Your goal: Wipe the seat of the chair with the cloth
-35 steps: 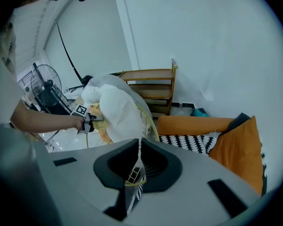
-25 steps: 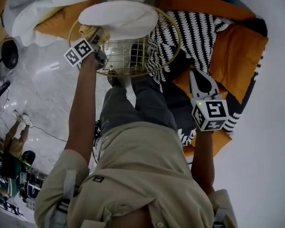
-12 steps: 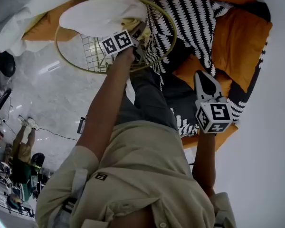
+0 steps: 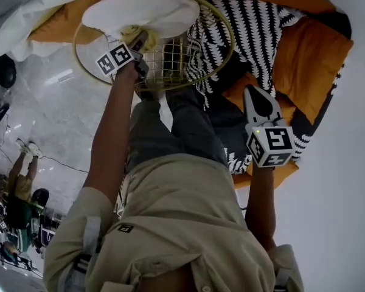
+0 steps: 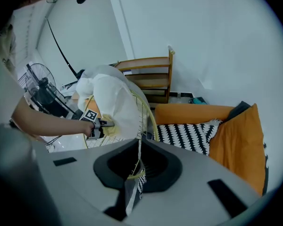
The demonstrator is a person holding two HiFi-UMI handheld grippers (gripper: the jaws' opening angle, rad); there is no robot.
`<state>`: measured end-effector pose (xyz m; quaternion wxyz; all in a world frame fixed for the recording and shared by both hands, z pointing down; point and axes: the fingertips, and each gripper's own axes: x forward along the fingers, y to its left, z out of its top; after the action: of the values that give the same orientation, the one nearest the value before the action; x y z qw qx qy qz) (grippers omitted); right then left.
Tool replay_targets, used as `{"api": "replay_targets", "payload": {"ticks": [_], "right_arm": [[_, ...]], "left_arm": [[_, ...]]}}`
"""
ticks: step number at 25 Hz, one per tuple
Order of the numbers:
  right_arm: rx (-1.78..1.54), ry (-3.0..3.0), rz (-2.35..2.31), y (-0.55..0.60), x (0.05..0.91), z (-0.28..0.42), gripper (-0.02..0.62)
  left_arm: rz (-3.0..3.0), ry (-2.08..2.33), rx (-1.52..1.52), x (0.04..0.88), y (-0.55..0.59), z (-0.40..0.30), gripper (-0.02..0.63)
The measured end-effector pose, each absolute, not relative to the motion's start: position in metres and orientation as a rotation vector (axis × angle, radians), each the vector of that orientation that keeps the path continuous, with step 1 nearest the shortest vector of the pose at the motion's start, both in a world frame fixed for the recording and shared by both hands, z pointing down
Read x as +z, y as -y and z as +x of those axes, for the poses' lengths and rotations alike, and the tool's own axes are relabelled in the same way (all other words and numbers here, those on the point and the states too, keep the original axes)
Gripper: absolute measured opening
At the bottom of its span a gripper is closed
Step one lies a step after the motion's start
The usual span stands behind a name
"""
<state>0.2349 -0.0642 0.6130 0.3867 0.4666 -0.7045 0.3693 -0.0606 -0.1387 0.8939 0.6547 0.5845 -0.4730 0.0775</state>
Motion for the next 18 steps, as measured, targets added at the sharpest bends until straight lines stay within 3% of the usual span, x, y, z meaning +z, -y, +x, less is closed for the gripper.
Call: {"api": "replay_targets", "payload": {"ticks": [4, 7, 12, 18], "right_arm": [[0.931, 1.816, 1.156, 0.071, 0.616, 0.221, 0.028], [0.928, 1.828, 1.137, 0.074, 0.618, 0.212, 0.028], [0.939, 1.815, 1.144, 0.069, 0.62, 0.214, 0.028], [0.968, 1.769, 1.183, 0.057, 0.629, 0.227, 0.028]], "left_arm": [[1.255, 1.221, 0.163, 0.894, 0.131, -0.135, 0.172], [1.223, 1.256, 0.137, 0.896, 0.129, -0.153, 0.172], [1.216, 1.227, 0.116, 0.901, 0.133, -0.128, 0.17], [1.207, 1.123, 0.084, 0.915, 0.134, -0.051, 0.169]]}}
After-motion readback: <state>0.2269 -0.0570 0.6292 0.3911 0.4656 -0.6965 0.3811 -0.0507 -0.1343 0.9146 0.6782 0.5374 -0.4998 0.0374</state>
